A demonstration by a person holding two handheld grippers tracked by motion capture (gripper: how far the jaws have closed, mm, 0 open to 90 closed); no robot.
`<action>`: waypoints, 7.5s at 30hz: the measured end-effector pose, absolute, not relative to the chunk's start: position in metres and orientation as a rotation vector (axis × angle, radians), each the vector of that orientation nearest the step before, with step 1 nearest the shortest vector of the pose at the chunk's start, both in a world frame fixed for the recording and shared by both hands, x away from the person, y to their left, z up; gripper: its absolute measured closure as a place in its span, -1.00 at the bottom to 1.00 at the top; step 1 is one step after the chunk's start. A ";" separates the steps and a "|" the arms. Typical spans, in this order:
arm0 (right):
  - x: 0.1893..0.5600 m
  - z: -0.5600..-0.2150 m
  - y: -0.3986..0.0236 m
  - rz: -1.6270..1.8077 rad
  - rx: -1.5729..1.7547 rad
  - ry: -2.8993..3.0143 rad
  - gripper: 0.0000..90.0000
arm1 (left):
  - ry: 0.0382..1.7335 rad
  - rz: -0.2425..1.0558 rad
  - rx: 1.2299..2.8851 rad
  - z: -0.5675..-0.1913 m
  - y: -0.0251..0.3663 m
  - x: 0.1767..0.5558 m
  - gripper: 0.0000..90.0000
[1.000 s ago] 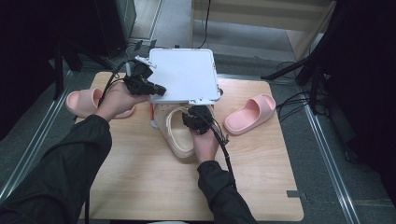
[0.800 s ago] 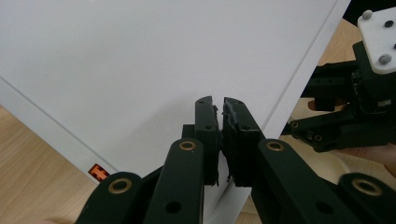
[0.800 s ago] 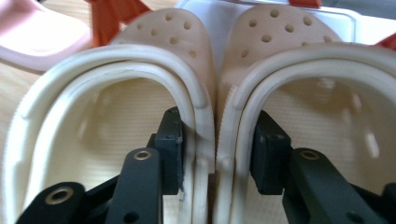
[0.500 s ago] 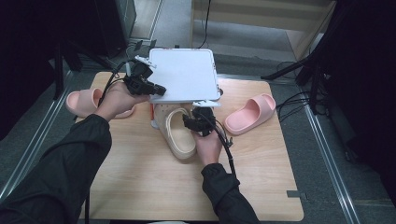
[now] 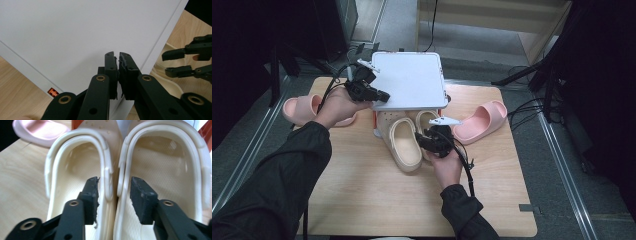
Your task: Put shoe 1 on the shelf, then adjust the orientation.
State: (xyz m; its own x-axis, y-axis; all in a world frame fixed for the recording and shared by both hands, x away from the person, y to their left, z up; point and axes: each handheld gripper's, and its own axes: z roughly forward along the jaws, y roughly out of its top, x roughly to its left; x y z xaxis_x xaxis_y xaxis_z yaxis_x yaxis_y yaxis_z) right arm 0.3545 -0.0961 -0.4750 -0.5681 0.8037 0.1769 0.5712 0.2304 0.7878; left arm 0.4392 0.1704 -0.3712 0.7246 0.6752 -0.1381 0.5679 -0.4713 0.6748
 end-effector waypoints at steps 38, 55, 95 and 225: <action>0.287 -0.512 -0.071 1.219 1.053 2.421 1.00 | 0.945 0.198 2.233 -0.369 0.167 0.441 0.93; 0.348 -0.503 -0.039 1.241 1.138 2.297 1.00 | 0.957 0.172 2.225 -0.369 0.169 0.442 0.96; 0.284 -0.513 -0.125 1.177 1.242 2.335 1.00 | 0.998 0.156 2.217 -0.368 0.168 0.442 0.96; 0.317 -0.482 -0.185 1.342 1.016 2.530 0.01 | 1.573 0.301 1.989 -0.479 0.311 0.429 0.99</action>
State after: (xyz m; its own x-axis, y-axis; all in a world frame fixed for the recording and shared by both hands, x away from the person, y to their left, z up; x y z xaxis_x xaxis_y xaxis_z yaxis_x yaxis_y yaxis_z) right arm 0.3168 -0.1854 -0.4823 -0.7717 0.6007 0.2090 0.5099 0.3880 0.7678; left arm 0.4291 0.3110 -0.4785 0.2792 0.9444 -0.1735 0.8139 -0.1369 0.5647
